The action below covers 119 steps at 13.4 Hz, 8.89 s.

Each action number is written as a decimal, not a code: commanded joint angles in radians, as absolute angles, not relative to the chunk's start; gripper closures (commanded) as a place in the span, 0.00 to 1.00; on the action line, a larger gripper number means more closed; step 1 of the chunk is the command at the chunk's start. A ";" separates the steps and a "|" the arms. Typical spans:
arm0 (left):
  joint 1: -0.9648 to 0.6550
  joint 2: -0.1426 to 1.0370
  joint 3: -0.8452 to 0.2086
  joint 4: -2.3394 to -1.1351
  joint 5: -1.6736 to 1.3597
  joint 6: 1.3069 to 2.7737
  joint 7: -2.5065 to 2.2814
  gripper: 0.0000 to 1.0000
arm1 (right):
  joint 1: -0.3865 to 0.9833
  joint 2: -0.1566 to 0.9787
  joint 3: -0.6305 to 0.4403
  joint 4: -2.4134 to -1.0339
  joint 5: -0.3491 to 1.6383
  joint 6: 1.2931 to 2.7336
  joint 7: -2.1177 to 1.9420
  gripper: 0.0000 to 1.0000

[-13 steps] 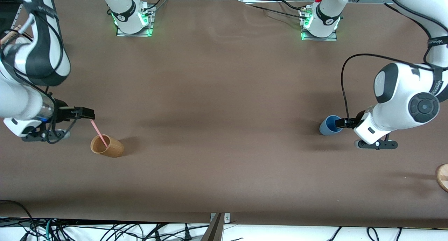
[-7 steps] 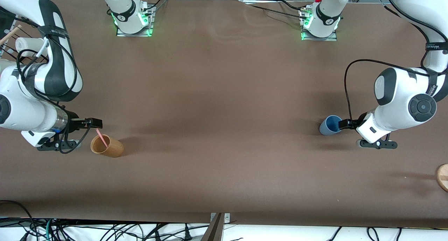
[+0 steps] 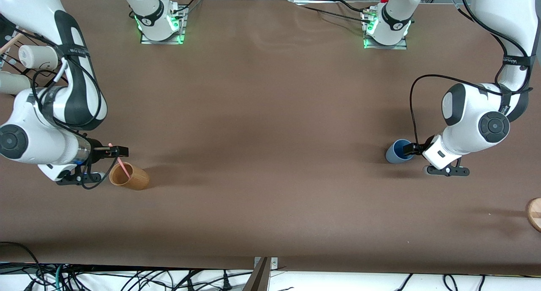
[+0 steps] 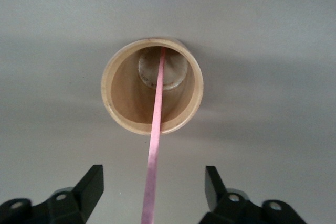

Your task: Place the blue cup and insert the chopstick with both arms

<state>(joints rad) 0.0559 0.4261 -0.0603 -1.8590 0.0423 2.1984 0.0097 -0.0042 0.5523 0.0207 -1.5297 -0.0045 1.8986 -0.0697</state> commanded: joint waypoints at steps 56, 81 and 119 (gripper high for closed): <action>-0.651 0.718 -0.006 -1.305 -0.112 2.117 -0.667 0.00 | 0.250 0.499 0.049 -1.127 0.129 1.377 0.368 1.00; -0.031 0.103 -0.012 -1.457 -0.035 1.526 0.005 0.00 | 0.643 0.604 0.049 -1.183 0.402 1.709 1.141 1.00; -0.014 0.055 -0.051 -1.545 -0.037 1.526 -0.064 0.00 | 0.178 -0.118 -0.075 -1.701 -0.052 1.601 -0.078 0.00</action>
<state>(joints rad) -0.0134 0.0568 -0.0500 -1.5526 -0.0423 1.5260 -0.0581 0.2366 -0.0011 -0.1152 -1.5571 -0.0245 1.5293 0.0318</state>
